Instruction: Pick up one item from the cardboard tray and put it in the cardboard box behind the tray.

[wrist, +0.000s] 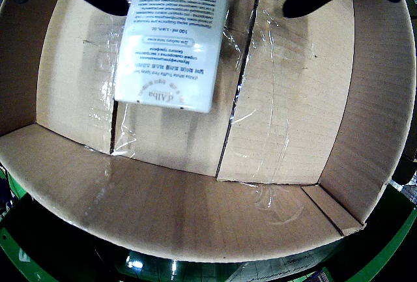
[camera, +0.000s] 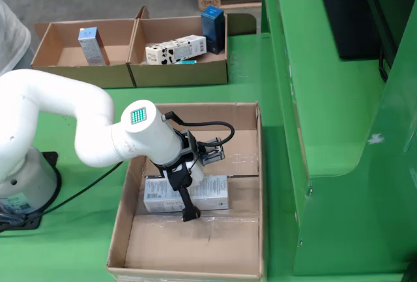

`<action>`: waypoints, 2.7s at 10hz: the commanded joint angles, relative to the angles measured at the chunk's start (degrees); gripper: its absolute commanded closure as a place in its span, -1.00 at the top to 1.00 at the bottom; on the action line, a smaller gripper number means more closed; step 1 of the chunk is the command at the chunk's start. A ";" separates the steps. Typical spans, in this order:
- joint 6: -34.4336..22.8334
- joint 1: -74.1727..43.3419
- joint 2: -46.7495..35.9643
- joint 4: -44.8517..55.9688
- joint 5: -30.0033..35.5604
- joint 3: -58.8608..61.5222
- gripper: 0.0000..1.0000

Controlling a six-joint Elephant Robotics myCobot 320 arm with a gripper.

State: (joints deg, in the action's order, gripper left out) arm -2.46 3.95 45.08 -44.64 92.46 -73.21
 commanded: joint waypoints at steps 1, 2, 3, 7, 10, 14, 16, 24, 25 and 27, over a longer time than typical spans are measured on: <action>0.19 -0.08 -1.32 -0.57 0.34 1.76 -0.20; 0.19 -0.08 -1.32 -0.57 0.34 1.76 -0.40; 0.19 -0.08 -1.32 -0.57 0.34 1.76 -0.60; 0.19 -0.08 -1.32 -0.57 0.34 1.76 -1.00; 0.19 -0.08 -1.32 -0.57 0.34 1.76 -1.00; 0.19 -0.08 -1.32 -0.57 0.34 1.76 -1.00; 0.19 -0.08 -1.32 -0.57 0.34 1.76 -1.00; 0.18 -0.03 -4.41 -3.13 0.14 -2.91 -1.00; 0.34 0.27 -5.53 -3.30 -0.04 -3.29 -1.00; 0.26 0.43 -6.47 -3.58 -0.09 -3.88 -1.00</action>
State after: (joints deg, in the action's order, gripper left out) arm -2.37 4.04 41.83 -47.28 92.28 -78.22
